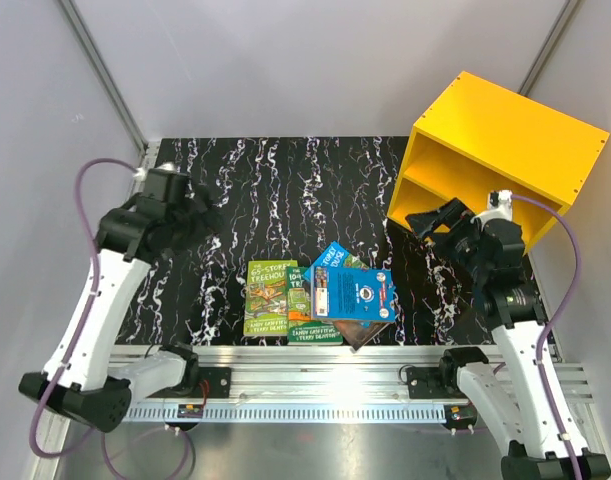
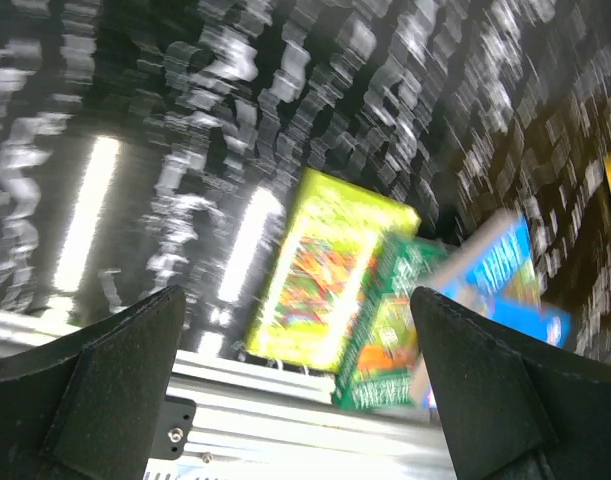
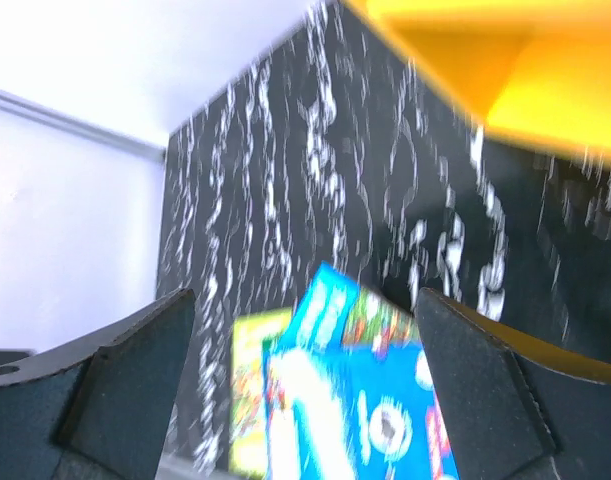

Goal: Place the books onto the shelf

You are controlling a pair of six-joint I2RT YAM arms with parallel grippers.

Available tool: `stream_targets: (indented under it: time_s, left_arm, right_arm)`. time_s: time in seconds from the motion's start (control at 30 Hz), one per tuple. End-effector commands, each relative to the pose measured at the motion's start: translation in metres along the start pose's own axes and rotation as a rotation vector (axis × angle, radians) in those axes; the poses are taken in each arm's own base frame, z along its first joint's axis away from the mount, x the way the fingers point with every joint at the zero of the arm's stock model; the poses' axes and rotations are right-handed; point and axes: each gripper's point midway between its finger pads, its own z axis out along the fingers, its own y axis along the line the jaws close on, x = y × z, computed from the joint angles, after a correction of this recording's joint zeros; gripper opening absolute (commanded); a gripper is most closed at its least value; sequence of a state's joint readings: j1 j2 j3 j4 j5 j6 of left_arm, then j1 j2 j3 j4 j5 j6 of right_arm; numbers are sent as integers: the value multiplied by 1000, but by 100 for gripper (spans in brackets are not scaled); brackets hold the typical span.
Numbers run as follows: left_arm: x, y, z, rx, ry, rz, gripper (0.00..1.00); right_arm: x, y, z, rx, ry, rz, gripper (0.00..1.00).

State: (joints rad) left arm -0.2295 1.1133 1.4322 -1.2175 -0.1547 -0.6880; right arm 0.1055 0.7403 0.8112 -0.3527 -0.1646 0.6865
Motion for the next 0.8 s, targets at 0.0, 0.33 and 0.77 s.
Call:
stream_targets:
  time_s: [0.0, 0.33, 0.77]
  left_arm:
    - [23, -54, 11, 154, 31, 74, 99]
    - [157, -169, 18, 491, 246, 294, 99]
    - [248, -169, 63, 448, 347, 430, 99]
  right_arm:
    - [55, -21, -13, 82, 202, 215, 100]
    - [149, -52, -25, 90, 546, 326, 100]
    - [205, -83, -49, 101, 649, 395, 100]
